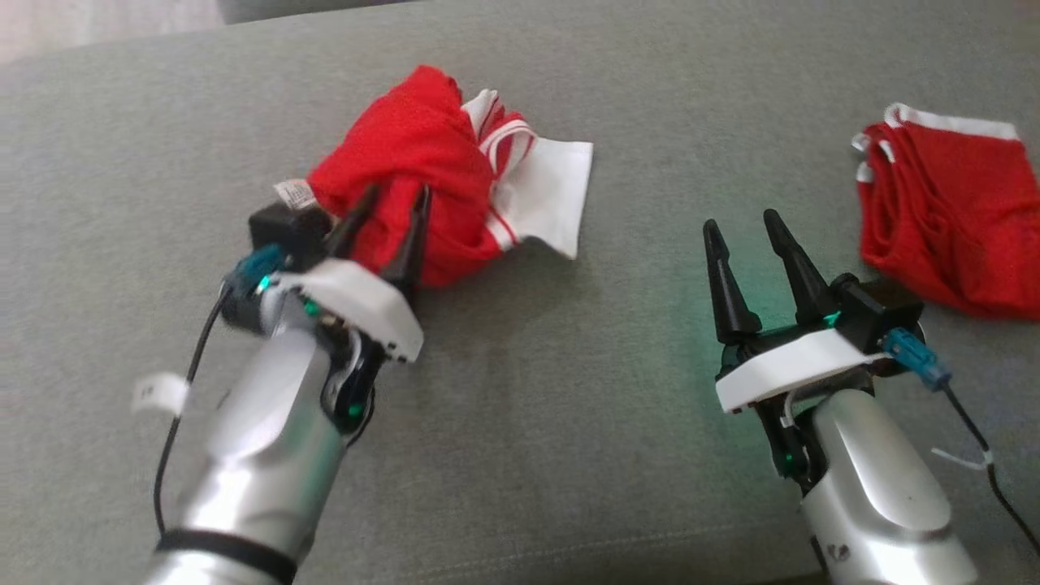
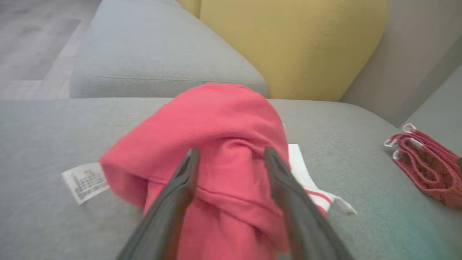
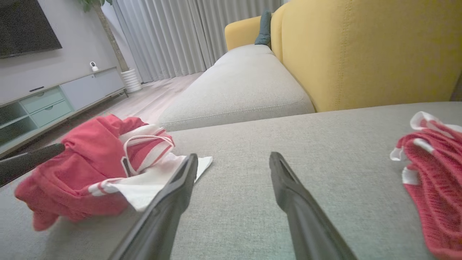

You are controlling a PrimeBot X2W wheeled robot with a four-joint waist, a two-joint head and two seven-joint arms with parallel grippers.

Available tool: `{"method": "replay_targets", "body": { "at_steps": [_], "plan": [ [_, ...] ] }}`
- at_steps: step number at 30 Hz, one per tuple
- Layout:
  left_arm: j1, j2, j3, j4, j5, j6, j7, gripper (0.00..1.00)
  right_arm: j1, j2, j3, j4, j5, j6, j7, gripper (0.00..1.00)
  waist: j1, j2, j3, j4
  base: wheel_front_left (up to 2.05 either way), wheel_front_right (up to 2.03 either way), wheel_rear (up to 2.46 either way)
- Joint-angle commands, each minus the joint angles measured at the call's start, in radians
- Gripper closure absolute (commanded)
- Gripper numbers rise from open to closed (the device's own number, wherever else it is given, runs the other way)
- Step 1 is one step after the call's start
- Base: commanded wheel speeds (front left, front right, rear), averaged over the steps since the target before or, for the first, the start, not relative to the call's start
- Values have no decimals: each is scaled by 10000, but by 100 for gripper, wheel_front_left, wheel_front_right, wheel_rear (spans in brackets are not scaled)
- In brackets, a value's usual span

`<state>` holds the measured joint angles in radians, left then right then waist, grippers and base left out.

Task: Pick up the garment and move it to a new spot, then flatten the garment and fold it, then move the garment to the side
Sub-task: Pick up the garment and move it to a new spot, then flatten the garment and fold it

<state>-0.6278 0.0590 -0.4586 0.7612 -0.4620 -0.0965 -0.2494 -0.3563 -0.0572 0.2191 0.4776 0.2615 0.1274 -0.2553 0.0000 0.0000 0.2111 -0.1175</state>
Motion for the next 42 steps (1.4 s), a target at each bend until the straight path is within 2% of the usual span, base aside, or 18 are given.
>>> {"method": "replay_targets", "body": {
  "at_steps": [1, 10, 22, 32, 42],
  "plan": [
    [179, 189, 679, -533, 189, 224, -122, 0, -28, 70, 213, -207, -116, 33, -65, 0, 0, 0, -190, 312, 0, 0, 0],
    [2725, 194, 2483, -2584, 1677, 1473, -123, 0, 198, 70, 298, 178, -191, 33, -65, 0, 0, 0, -778, 1268, 0, 0, 0],
    [5606, -2, 3941, -4528, 2978, 1954, -123, 0, 821, 70, 44, 626, -215, 33, -65, 0, 0, 0, -1699, 1611, 0, 0, 0],
    [6542, -81, 3772, -5130, 3212, 2105, -124, 0, 1091, 70, -347, 866, -379, 33, -65, 0, 0, 0, -1644, 1784, 0, 0, 0],
    [5964, -85, 2904, -5169, 2776, 2104, -124, 0, -219, 70, -1078, 1542, -1336, 33, -65, 0, 0, 0, -668, 3010, 0, 0, 0]
  ]
}}
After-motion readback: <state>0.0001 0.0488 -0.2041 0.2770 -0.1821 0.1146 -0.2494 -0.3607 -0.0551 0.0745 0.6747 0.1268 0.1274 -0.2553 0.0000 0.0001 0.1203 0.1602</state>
